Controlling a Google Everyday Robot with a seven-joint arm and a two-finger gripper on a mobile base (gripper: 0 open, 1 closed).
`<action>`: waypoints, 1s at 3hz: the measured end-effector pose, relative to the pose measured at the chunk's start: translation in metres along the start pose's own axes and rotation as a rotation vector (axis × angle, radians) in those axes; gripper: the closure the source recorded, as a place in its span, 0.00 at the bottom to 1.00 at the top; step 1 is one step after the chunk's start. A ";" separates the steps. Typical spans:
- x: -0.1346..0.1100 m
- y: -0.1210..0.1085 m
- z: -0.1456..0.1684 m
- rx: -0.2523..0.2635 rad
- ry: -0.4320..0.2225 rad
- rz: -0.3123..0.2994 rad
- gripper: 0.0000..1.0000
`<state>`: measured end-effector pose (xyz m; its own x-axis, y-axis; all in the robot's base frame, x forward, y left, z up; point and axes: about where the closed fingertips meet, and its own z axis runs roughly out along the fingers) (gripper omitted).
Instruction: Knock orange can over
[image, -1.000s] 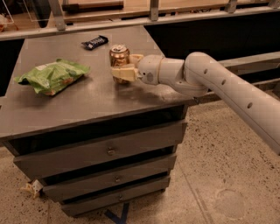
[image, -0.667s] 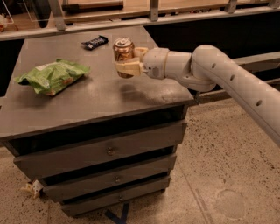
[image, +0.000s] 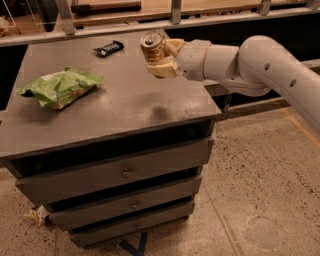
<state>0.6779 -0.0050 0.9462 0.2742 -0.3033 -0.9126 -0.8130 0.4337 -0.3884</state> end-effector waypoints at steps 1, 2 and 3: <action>-0.006 -0.006 -0.013 0.077 0.060 -0.194 1.00; -0.008 -0.017 -0.020 0.089 0.090 -0.365 1.00; -0.012 -0.023 -0.021 -0.013 0.091 -0.478 1.00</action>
Offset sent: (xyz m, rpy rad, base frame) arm -0.0117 -0.0303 0.0248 -0.3883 -0.4604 0.0557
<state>0.6828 -0.0292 0.9687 0.5733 -0.5393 -0.6168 -0.6133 0.2168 -0.7595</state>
